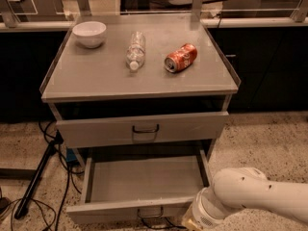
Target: Close middle drawer
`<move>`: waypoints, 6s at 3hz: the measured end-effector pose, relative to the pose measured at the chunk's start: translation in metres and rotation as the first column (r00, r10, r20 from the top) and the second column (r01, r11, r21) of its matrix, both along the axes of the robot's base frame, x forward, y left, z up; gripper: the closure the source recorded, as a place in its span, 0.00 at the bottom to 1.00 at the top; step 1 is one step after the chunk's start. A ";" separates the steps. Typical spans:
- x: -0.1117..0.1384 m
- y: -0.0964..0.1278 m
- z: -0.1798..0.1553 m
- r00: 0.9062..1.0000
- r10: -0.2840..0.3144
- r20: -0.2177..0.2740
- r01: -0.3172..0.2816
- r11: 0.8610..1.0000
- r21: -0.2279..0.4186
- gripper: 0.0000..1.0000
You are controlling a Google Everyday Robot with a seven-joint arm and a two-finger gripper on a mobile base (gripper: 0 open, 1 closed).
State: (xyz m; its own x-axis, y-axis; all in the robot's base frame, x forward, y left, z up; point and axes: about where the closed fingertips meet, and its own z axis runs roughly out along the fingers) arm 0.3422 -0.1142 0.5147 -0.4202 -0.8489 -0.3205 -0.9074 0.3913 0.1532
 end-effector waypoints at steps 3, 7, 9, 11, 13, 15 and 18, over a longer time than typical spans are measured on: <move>0.016 0.015 -0.103 1.000 0.020 -0.024 -0.019 1.000 0.008 1.00; 0.070 0.025 -0.108 0.997 -0.064 0.051 0.065 0.998 -0.007 1.00; 0.072 0.026 -0.108 0.996 -0.066 0.053 0.067 0.998 -0.008 0.54; 0.072 0.026 -0.108 0.996 -0.066 0.052 0.067 0.998 -0.008 0.00; 0.072 0.026 -0.108 0.996 -0.066 0.052 0.067 0.998 -0.008 0.19; 0.072 0.026 -0.108 0.996 -0.066 0.053 0.067 0.998 -0.008 0.66; 0.143 0.049 -0.107 0.977 -0.085 0.194 0.086 0.996 0.003 1.00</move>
Offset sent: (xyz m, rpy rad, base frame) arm -0.0031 -0.0008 -0.0986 0.0028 0.0318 -0.0145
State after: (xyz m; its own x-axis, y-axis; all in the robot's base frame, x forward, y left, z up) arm 0.4847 -0.0657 0.4076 -0.4214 -0.8144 -0.3990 -0.8829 0.4689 -0.0246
